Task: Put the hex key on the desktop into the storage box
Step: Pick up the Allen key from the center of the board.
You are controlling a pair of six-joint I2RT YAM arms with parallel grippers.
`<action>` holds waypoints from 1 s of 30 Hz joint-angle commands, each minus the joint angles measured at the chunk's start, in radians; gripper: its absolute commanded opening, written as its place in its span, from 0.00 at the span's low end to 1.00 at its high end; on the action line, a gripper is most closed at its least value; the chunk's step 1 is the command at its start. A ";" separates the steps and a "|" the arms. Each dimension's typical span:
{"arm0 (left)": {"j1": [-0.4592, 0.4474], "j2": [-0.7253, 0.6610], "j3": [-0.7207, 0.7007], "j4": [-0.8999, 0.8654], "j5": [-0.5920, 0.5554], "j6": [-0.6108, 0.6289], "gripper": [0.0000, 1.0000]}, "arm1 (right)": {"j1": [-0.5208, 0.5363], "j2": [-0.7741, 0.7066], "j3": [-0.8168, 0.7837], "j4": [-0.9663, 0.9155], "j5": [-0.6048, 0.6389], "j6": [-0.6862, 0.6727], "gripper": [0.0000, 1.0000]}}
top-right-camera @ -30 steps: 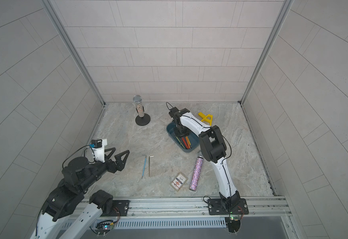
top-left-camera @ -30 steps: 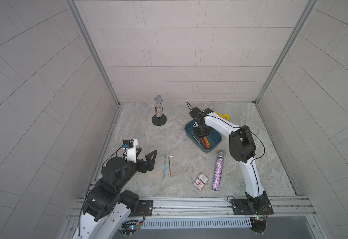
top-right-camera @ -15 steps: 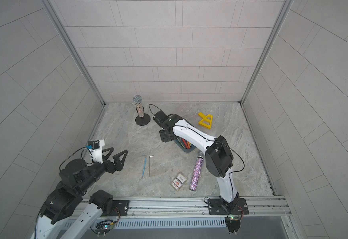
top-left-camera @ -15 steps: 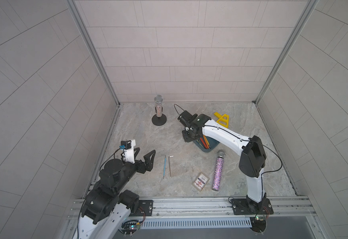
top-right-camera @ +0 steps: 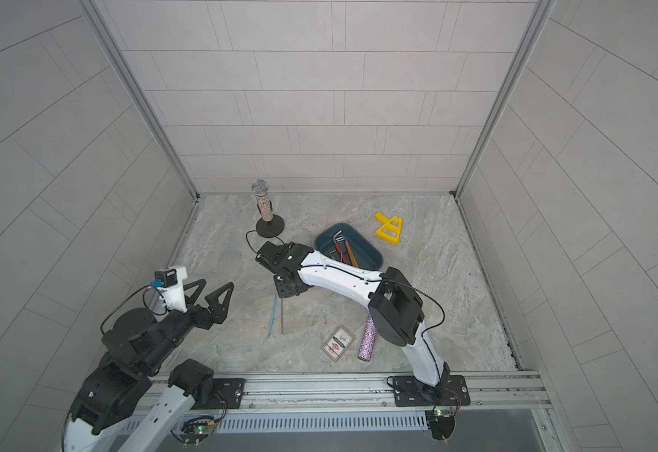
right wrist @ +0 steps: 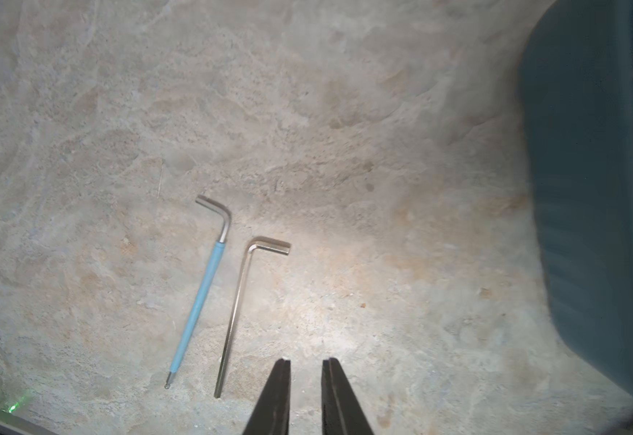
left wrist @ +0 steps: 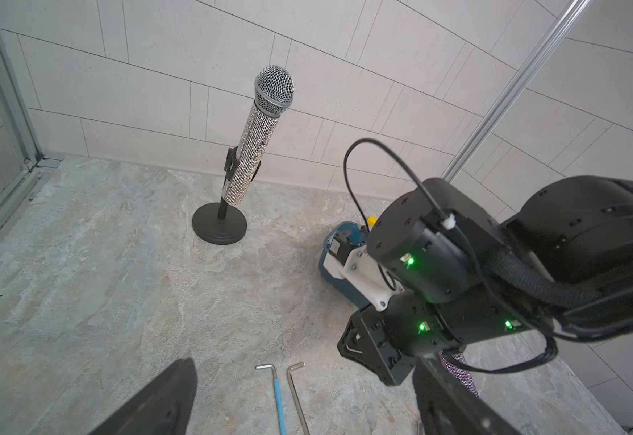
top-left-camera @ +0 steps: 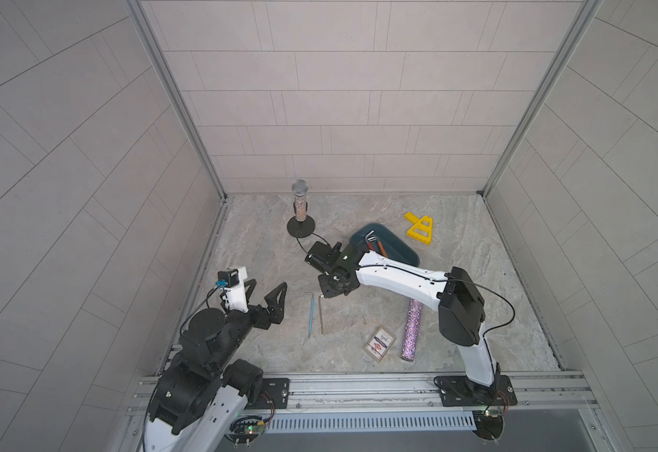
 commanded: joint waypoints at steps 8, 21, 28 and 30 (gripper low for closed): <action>0.022 -0.012 -0.002 0.000 -0.006 -0.004 0.97 | 0.058 0.133 0.014 0.038 -0.096 0.119 0.30; 0.045 -0.008 -0.005 0.010 0.019 -0.002 0.97 | 0.071 0.216 0.070 0.025 -0.096 0.126 0.30; 0.050 -0.008 -0.006 0.012 0.024 -0.003 0.97 | 0.076 0.240 0.085 0.009 -0.088 0.135 0.30; 0.050 -0.009 -0.005 0.011 0.025 -0.004 0.97 | 0.076 0.249 0.091 0.003 -0.088 0.139 0.29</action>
